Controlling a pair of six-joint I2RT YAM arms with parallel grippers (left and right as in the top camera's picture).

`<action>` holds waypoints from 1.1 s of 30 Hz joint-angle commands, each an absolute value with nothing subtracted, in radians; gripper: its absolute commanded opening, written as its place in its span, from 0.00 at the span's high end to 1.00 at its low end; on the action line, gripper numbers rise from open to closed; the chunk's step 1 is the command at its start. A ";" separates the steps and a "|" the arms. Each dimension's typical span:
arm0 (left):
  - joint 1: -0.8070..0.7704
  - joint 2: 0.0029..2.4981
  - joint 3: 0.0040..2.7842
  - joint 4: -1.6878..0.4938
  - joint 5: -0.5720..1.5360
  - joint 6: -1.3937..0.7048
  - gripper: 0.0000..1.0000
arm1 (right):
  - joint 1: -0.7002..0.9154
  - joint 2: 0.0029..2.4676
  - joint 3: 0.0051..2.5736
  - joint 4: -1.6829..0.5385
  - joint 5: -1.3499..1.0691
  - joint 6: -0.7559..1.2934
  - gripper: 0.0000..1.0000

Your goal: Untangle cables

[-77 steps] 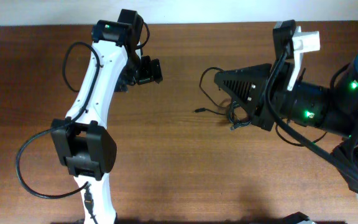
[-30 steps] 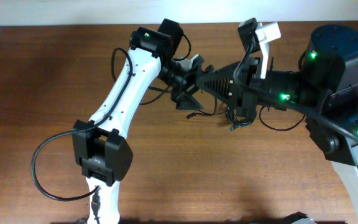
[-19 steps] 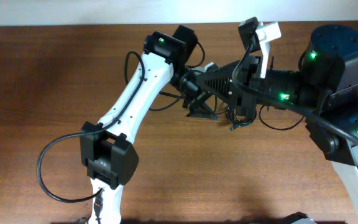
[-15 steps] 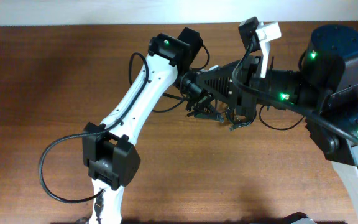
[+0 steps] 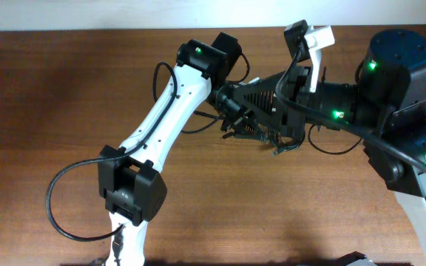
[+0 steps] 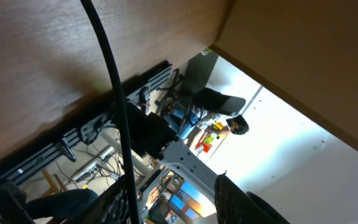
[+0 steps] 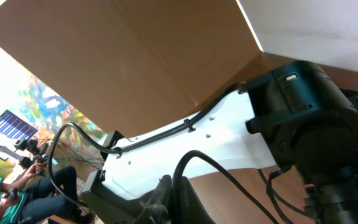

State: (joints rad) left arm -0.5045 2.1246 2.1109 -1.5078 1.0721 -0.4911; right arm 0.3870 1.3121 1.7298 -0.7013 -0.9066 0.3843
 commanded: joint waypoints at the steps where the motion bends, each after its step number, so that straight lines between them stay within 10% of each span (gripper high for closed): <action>1: -0.503 2.117 2.108 -1.492 1.048 -0.485 0.57 | 0.393 1.316 1.733 -0.700 -0.905 0.370 0.96; 8: -0.498 2.117 2.108 -1.478 1.047 -0.485 0.57 | 0.392 1.316 1.733 -0.700 -0.905 0.370 0.96; 21: -0.495 2.117 2.108 -1.477 1.050 -0.485 1.00 | 0.392 1.316 1.733 -0.702 -0.905 0.370 0.96; 26: -0.495 2.117 2.108 -1.457 1.002 -0.482 1.00 | 0.392 1.316 1.733 -0.707 -0.899 0.370 0.94; 33: -0.495 2.116 2.137 -1.453 0.775 -0.474 1.00 | 0.387 1.315 1.733 -0.826 -0.633 0.371 0.16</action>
